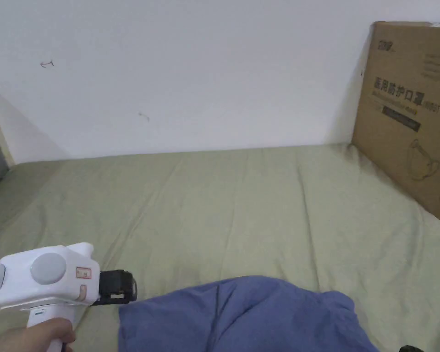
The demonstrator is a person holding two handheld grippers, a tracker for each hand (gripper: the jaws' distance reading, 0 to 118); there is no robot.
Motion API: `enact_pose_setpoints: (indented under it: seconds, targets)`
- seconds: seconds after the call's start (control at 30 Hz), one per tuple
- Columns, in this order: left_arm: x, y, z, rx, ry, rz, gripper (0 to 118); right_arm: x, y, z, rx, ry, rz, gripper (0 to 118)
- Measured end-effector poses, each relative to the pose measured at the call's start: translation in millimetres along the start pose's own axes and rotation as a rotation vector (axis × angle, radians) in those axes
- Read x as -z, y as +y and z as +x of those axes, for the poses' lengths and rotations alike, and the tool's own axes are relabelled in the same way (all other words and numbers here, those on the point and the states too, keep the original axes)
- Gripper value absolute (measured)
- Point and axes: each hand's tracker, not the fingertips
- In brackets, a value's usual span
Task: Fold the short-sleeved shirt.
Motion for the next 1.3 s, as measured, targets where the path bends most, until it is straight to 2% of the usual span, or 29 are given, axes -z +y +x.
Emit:
enact_pose_setpoints:
  seconds: [0.1, 0.17, 0.23, 0.27, 0.3, 0.33, 0.37, 0.4, 0.47, 0.53, 0.6, 0.63, 0.67, 0.7, 0.73, 0.77, 0.8, 0.83, 0.93, 1.0, 1.07, 1.13, 1.17, 1.2, 1.23, 1.27, 1.3]
  targets:
    - [48, 1, -13, -0.007, -0.053, -0.1, 114, 17, -6, 8, -0.011, -0.022, -0.041, 0]
    - [79, -8, 4, 0.035, -0.039, -0.158, 118, 26, -8, 12, -0.01, -0.036, -0.057, 0]
    - [67, -8, -9, 0.161, 0.031, -0.125, 118, 33, -9, 15, 0.005, -0.042, -0.072, 0]
    - [77, -19, 27, 0.182, 0.053, -0.092, 118, 35, -8, 15, 0.013, -0.043, -0.077, 0]
    - [71, -22, 28, 0.185, 0.061, -0.063, 114, 36, -8, 16, 0.018, -0.043, -0.08, 0]
    - [65, -25, 28, 0.189, 0.067, -0.038, 104, 38, -7, 17, 0.023, -0.042, -0.082, 0]
    - [54, -32, 35, 0.189, 0.069, 0.002, 84, 39, -4, 18, 0.028, -0.038, -0.08, 0]
    - [44, -36, 41, 0.209, 0.071, 0.037, 61, 42, -2, 18, 0.029, -0.033, -0.075, 0]
    - [28, -42, 42, 0.283, 0.083, 0.083, 3, 55, 13, 22, 0.024, -0.006, -0.081, 0]
    - [17, -52, 47, 0.29, 0.047, 0.075, 3, 83, 38, 31, 0.033, 0.133, -0.11, 0]
    - [3, -63, 46, 0.271, -0.015, 0.075, 3, 129, 69, 35, 0.022, 0.134, -0.224, 0]
    - [3, -57, 40, 0.25, -0.038, 0.058, 3, 158, 83, 38, 0.031, 0.123, -0.326, 19]
    - [0, -53, 35, 0.244, -0.035, 0.06, 3, 190, 93, 43, 0.072, 0.142, -0.429, 19]
    - [-4, -54, 34, 0.236, -0.034, 0.067, 3, 221, 101, 48, 0.118, 0.156, -0.535, 32]
    - [-8, -56, 33, 0.226, -0.04, 0.071, 3, 256, 101, 56, 0.182, 0.175, -0.671, 63]
    - [-11, -57, 32, 0.22, -0.045, 0.073, 3, 284, 98, 62, 0.234, 0.175, -0.792, 112]
    - [-15, -56, 31, 0.214, -0.046, 0.074, 3, 304, 91, 69, 0.278, 0.137, -0.852, 118]
    - [-17, -58, 30, 0.209, -0.043, 0.074, 3, 328, 83, 76, 0.315, 0.033, -0.855, 118]
    - [-20, -62, 24, 0.204, -0.034, 0.073, 3, 366, 69, 87, 0.354, -0.104, -0.888, 118]
    - [-20, -65, 21, 0.195, -0.027, 0.06, 3, 378, 61, 86, 0.328, -0.112, -0.964, 117]
    - [-17, -68, 13, 0.179, -0.026, 0.041, 3, 383, 49, 75, 0.248, -0.067, -1.035, 111]
    - [-16, -70, 10, 0.165, -0.034, 0.03, 3, 376, 43, 60, 0.145, -0.061, -1.034, 95]
    - [-16, -71, 11, 0.164, -0.036, 0.026, 3, 370, 44, 54, 0.063, -0.081, -1.019, 79]
    - [-16, -72, 8, 0.167, -0.037, 0.022, 3, 364, 46, 49, -0.017, -0.085, -0.988, 54]
    - [-16, -73, 9, 0.172, -0.036, 0.021, 3, 359, 49, 46, -0.056, -0.071, -0.976, 25]
    - [-17, -73, 10, 0.176, -0.036, 0.022, 3, 352, 54, 47, -0.012, -0.034, -0.958, 10]
    - [-20, -71, 12, 0.18, -0.035, 0.025, 3, 343, 60, 48, 0.044, -0.035, -0.949, 10]
